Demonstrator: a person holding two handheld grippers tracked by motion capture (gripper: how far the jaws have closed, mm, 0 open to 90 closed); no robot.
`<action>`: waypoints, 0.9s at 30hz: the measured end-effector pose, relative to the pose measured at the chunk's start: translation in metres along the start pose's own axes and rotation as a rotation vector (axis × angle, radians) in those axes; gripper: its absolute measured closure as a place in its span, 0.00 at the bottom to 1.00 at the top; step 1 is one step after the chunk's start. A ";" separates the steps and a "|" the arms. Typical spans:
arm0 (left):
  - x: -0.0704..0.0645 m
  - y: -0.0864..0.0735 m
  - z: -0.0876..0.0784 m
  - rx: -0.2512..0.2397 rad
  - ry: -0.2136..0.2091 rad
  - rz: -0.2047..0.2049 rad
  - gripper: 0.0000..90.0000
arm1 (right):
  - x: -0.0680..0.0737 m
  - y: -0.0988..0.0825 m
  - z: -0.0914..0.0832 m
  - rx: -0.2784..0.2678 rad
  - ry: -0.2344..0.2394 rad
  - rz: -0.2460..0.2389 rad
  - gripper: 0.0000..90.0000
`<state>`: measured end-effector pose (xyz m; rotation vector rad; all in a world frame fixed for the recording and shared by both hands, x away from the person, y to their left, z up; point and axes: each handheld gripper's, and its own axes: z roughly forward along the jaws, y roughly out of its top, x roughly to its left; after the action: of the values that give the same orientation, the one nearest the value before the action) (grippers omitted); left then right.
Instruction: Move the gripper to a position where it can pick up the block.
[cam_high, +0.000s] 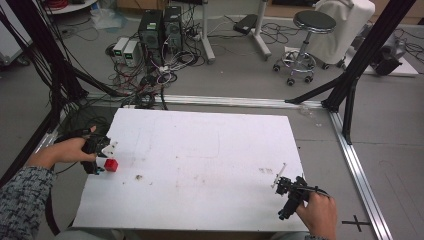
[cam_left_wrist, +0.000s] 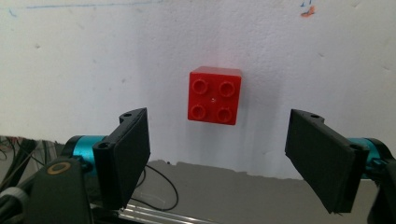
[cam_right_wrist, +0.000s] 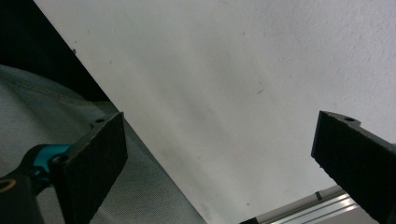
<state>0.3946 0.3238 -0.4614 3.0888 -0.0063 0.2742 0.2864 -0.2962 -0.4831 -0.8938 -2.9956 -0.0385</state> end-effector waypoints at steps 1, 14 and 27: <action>0.001 0.000 0.001 -0.007 0.003 0.010 0.25 | 0.000 0.000 0.000 0.000 0.000 0.000 0.03; 0.007 0.003 0.024 0.009 -0.045 0.081 0.25 | 0.002 0.003 0.004 0.014 0.006 0.000 0.03; 0.010 0.003 0.043 0.011 -0.083 0.090 0.25 | 0.002 0.004 0.005 0.022 0.007 -0.011 0.03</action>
<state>0.4124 0.3189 -0.5018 3.1131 -0.1469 0.1490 0.2873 -0.2914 -0.4884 -0.8738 -2.9882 -0.0090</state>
